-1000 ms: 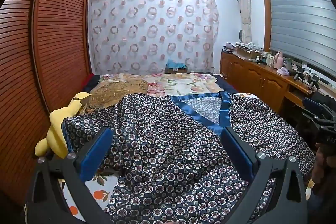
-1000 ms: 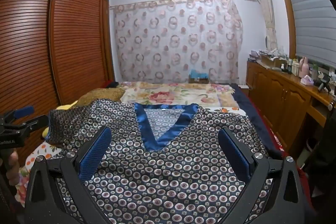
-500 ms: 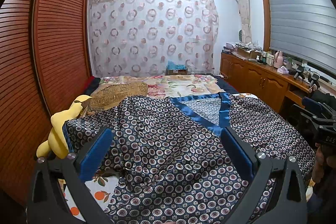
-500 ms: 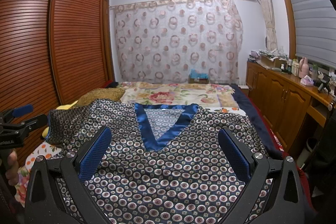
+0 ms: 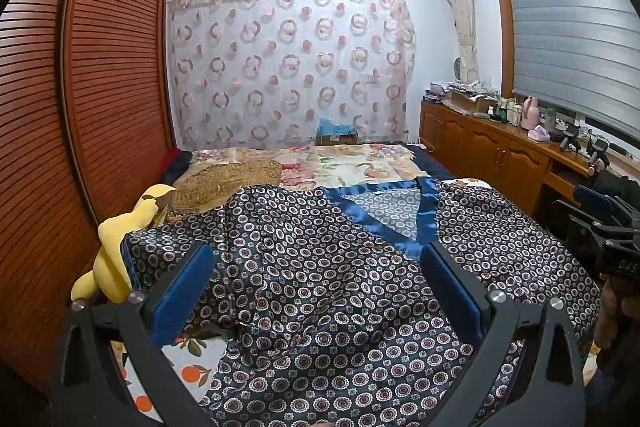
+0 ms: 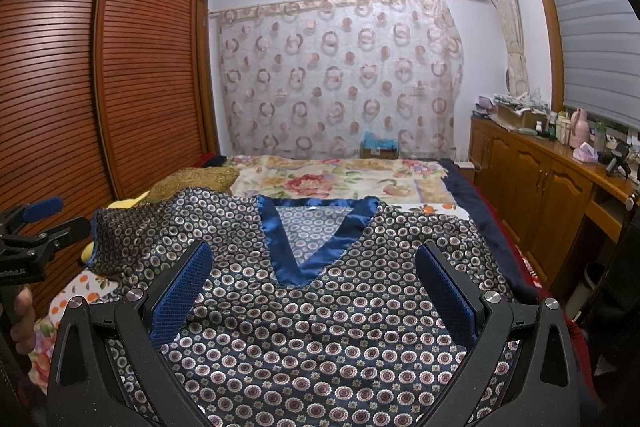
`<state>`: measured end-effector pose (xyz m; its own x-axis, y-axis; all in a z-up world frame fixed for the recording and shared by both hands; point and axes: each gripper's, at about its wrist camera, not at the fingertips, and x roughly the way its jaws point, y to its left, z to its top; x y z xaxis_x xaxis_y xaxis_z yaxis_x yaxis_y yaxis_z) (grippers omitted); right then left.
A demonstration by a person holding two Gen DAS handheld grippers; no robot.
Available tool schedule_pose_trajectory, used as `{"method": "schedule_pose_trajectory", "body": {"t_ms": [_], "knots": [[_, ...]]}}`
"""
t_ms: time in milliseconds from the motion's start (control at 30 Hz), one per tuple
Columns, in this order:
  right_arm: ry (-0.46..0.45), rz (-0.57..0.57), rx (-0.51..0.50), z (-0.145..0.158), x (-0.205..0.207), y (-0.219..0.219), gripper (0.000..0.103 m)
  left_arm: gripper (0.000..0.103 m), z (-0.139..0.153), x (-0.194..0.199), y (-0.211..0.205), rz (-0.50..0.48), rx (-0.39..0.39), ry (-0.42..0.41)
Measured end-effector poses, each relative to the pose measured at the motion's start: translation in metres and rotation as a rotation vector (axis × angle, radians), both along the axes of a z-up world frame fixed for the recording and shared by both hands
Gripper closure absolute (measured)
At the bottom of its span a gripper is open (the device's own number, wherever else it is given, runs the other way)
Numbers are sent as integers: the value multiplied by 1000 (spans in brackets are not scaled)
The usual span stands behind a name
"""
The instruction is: Fold small clothes
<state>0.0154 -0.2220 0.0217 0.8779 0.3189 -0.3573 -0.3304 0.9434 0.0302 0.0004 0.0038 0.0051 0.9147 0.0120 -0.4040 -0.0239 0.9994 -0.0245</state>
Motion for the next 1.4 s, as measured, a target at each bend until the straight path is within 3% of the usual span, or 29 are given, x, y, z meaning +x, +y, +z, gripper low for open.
{"method": "schedule_pose_trajectory", "body": {"t_ms": [1400], "knots": [[2, 0, 1, 0, -1, 0, 0, 0, 3, -2, -3, -3, 9, -8]]}}
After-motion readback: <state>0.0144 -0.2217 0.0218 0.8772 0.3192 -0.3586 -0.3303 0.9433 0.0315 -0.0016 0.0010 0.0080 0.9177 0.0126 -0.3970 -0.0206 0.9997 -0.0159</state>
